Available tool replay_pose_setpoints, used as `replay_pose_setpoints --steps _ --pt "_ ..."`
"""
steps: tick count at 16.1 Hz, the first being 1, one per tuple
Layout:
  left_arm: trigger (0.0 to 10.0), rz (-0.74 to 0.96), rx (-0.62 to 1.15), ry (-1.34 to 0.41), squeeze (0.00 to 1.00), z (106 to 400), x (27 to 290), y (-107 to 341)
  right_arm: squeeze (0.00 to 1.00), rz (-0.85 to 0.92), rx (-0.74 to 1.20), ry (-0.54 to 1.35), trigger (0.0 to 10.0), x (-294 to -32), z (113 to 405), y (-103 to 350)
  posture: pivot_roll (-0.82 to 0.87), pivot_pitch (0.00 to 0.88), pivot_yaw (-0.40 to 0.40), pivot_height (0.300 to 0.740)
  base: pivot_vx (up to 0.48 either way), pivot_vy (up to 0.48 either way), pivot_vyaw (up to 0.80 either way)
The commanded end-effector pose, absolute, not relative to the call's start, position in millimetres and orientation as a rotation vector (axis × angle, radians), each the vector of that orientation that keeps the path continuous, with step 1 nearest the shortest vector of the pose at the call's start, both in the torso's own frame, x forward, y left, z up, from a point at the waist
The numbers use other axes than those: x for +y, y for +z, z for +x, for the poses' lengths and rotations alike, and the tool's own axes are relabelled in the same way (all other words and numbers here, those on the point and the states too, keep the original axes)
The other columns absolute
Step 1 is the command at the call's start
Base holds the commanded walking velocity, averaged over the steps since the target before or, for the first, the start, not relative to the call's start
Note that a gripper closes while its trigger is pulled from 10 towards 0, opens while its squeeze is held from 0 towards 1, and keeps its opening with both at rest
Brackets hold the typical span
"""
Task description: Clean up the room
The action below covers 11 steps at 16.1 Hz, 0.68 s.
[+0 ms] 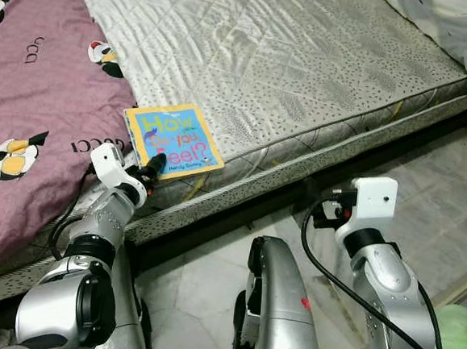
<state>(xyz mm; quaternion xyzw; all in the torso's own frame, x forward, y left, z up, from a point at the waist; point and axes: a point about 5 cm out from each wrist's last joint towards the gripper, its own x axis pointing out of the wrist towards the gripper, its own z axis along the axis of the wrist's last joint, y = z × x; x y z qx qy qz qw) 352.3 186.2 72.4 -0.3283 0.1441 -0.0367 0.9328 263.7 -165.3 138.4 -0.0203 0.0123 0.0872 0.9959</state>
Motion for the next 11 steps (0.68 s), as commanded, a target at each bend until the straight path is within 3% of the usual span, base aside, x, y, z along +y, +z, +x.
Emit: replay_pose_setpoints --steps 1,6,11 --pt "0.0 -0.684 0.346 -0.092 0.00 350 183 66 0.00 -0.001 0.029 0.239 10.0 -159 261 139 -0.19 0.160 -0.061 0.513 0.000 0.000 0.00" --pt "0.0 -0.812 0.327 -0.148 0.00 358 172 76 0.00 0.022 0.026 0.284 10.0 -152 262 141 -0.19 0.157 -0.057 0.513 0.000 0.000 0.00" --pt "0.0 -0.814 0.311 -0.157 0.00 363 169 83 0.00 0.016 0.024 0.276 10.0 -154 262 141 -0.20 0.157 -0.048 0.513 0.000 0.000 0.00"
